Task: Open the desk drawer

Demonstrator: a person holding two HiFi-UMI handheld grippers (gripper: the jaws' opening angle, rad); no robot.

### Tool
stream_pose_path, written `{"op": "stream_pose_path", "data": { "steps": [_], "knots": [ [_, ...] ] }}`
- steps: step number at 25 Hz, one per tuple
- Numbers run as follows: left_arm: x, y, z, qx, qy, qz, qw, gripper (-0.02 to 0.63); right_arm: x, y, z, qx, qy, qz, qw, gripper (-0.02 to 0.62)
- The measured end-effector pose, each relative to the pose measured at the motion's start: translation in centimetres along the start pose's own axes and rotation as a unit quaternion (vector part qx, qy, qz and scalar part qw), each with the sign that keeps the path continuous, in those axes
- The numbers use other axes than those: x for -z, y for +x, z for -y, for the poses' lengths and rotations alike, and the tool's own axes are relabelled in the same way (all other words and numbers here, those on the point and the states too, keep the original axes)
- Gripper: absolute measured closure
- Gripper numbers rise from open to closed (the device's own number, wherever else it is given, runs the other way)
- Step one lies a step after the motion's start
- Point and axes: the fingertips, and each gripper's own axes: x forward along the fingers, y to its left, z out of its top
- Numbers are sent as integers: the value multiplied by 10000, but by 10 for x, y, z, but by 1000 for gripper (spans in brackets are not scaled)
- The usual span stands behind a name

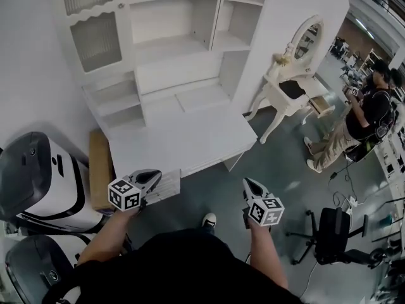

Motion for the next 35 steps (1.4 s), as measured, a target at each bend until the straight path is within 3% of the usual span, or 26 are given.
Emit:
{"op": "stream_pose_path", "data": {
  "steps": [22, 35],
  "knots": [
    [-49, 140, -33, -363, -6, -194, 9992, 588, -47, 110, 133, -505, 84, -300, 9982, 594],
    [-57, 189, -44, -926, -174, -312, 9951, 588, -53, 177, 186, -1100, 138, -535, 9924, 594]
  ]
}}
